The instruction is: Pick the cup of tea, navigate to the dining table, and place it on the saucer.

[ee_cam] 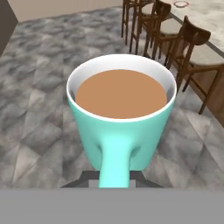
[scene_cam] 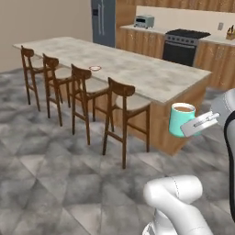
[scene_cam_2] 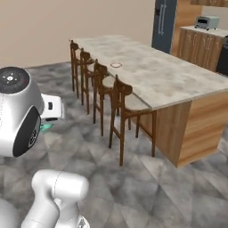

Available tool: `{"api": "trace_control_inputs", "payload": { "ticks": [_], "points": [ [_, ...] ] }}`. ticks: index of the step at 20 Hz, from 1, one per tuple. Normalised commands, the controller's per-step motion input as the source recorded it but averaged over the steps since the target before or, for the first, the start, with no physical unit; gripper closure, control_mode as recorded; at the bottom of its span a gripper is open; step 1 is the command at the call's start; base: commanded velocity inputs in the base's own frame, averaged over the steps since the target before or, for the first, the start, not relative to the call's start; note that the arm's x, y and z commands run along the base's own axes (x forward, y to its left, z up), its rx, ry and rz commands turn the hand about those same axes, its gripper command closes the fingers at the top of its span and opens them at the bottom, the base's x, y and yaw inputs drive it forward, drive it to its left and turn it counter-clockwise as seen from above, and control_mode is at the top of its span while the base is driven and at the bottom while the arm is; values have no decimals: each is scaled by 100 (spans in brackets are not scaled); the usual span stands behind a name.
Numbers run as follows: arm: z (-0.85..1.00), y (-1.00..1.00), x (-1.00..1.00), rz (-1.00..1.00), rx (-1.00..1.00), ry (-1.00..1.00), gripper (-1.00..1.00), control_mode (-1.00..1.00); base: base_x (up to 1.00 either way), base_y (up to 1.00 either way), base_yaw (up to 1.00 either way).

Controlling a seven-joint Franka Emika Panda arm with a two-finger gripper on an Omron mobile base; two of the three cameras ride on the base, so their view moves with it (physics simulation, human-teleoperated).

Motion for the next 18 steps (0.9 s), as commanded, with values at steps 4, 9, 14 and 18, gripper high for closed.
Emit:
{"api": "trace_control_inputs", "payload": {
  "ticks": [4, 9, 14, 18],
  "points": [
    [0, 0, 0, 0, 0, 0, 100, 100, 100, 100, -29],
    [0, 0, 0, 0, 0, 0, 100, 100, 100, 100, -28],
    [0, 0, 0, 0, 0, 0, 100, 100, 100, 100, -28],
    [0, 0, 0, 0, 0, 0, 100, 100, 100, 100, -28]
  ]
}}
